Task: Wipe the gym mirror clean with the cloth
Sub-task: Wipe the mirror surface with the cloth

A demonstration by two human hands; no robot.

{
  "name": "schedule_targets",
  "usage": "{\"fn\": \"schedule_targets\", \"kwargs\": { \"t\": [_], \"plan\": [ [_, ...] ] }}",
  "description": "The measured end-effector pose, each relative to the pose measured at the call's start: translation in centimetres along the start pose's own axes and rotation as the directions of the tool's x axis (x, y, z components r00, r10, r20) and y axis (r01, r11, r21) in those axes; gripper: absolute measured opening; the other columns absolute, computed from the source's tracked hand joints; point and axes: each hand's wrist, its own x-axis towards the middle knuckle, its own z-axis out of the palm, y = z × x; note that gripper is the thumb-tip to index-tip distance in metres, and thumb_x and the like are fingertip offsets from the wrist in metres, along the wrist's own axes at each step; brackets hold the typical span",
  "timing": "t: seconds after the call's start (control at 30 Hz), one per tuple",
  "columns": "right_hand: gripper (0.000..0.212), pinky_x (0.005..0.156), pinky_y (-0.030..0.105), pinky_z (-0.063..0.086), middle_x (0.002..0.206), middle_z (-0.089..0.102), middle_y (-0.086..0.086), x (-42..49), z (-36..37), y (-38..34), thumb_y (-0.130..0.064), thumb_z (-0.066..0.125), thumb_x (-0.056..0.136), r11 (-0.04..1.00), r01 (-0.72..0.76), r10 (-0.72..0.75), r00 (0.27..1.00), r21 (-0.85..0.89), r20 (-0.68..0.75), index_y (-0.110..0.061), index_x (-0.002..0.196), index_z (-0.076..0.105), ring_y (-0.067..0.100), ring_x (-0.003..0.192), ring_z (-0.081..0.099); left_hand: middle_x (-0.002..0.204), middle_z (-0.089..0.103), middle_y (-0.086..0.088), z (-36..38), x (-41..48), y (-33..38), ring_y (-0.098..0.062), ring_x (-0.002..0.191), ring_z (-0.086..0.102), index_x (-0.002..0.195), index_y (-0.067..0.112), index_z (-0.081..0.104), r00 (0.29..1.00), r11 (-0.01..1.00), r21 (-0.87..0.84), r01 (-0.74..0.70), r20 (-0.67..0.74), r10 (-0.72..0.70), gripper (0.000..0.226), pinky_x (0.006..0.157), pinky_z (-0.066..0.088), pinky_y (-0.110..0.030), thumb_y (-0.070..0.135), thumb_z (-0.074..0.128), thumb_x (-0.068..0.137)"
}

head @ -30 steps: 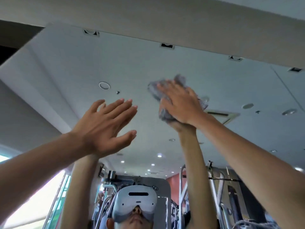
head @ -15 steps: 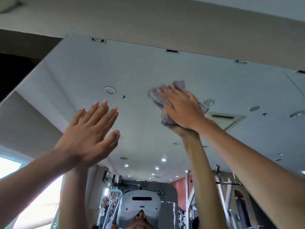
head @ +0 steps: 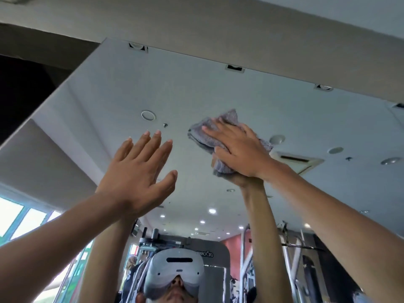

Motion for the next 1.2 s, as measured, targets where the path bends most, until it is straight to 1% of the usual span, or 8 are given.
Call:
{"fn": "schedule_targets", "kwargs": {
  "t": [0.13,0.3,0.43,0.53,0.77,0.9,1.0,1.2],
  "plan": [
    [0.064,0.12,0.04,0.017,0.161,0.019,-0.019,-2.0,-1.2,4.1,-0.048,0.021,0.088,1.0,0.011,-0.011,0.997,0.006,-0.083,-0.042,0.152,0.028,-0.001,0.148,0.014,0.166,-0.009,0.005,-0.2,-0.1,0.1,-0.012,0.153,-0.016,0.158,0.033,-0.001,1.0,1.0,-0.023,0.008,0.009,-0.007,0.085,0.125,-0.008,-0.039,0.071,-0.002,0.083],
    [0.056,0.119,0.05,0.008,0.166,0.015,-0.006,1.7,-0.1,1.2,-0.035,0.029,0.101,0.705,-0.694,0.709,0.68,0.149,-0.189,-0.033,0.157,0.022,0.014,0.152,0.008,0.166,-0.015,0.005,-0.3,-0.1,0.2,-0.012,0.152,-0.02,0.158,0.033,-0.007,1.0,1.0,-0.021,0.01,0.022,-0.01,0.087,0.123,-0.012,-0.037,0.07,-0.006,0.08],
    [0.062,0.12,0.041,0.005,0.165,0.01,-0.013,-0.5,1.0,-3.5,-0.05,0.018,0.095,0.973,-0.231,0.23,0.968,0.004,-0.1,-0.039,0.156,0.017,0.007,0.151,0.005,0.167,-0.008,0.004,-0.4,-0.6,-0.3,-0.013,0.154,-0.013,0.16,0.032,0.001,0.999,0.999,-0.036,-0.031,0.008,0.031,0.084,0.123,-0.009,-0.035,0.068,-0.001,0.084],
    [0.062,0.118,0.032,0.005,0.164,0.012,-0.017,-2.1,-0.7,-0.7,-0.057,0.015,0.089,1.0,0.0,0.0,1.0,0.02,0.009,-0.048,0.151,0.016,0.002,0.15,0.007,0.167,-0.007,0.004,-0.7,-0.7,-1.4,-0.012,0.154,-0.011,0.16,0.033,0.002,0.995,0.996,-0.011,-0.094,0.015,0.094,0.08,0.12,-0.011,-0.032,0.067,0.003,0.087],
    [0.059,0.118,0.056,0.008,0.166,0.014,-0.001,6.9,0.0,-2.6,-0.041,0.028,0.099,0.674,-0.73,0.736,0.65,0.113,-0.188,-0.03,0.157,0.021,0.019,0.152,0.007,0.166,-0.009,0.007,-0.8,-1.0,-2.0,-0.009,0.153,-0.015,0.16,0.034,0.004,0.992,0.991,-0.053,-0.121,0.017,0.122,0.077,0.12,-0.014,-0.032,0.065,0.005,0.09],
    [0.056,0.12,0.046,0.002,0.167,0.007,-0.007,6.3,0.8,-7.1,-0.042,0.027,0.104,0.961,-0.273,0.267,0.958,-0.048,-0.102,-0.036,0.158,0.016,0.011,0.153,0.002,0.167,-0.011,0.007,-1.1,-1.3,-1.9,-0.011,0.153,-0.017,0.158,0.045,0.003,0.999,0.998,-0.047,-0.046,-0.001,0.046,0.068,0.119,-0.017,-0.038,0.063,0.005,0.092],
    [0.059,0.12,0.038,0.004,0.165,0.009,-0.015,3.8,-0.7,-4.0,-0.049,0.023,0.096,1.0,0.014,-0.014,0.999,0.001,0.03,-0.044,0.155,0.018,0.006,0.152,0.005,0.167,-0.011,0.004,-1.2,-2.0,-2.1,-0.016,0.154,-0.017,0.156,0.051,0.007,0.999,0.998,-0.055,0.034,-0.014,-0.035,0.064,0.117,-0.016,-0.037,0.061,0.01,0.093],
    [0.056,0.119,0.048,0.012,0.166,0.016,-0.005,7.0,0.3,-2.4,-0.04,0.026,0.101,0.854,-0.518,0.517,0.835,0.047,-0.19,-0.033,0.156,0.024,0.014,0.152,0.009,0.168,-0.009,0.004,-1.3,-2.2,-2.3,-0.017,0.154,-0.017,0.156,0.051,0.003,0.999,0.999,-0.009,0.031,0.026,-0.031,0.069,0.119,-0.014,-0.038,0.063,0.003,0.089]
  ]
}}
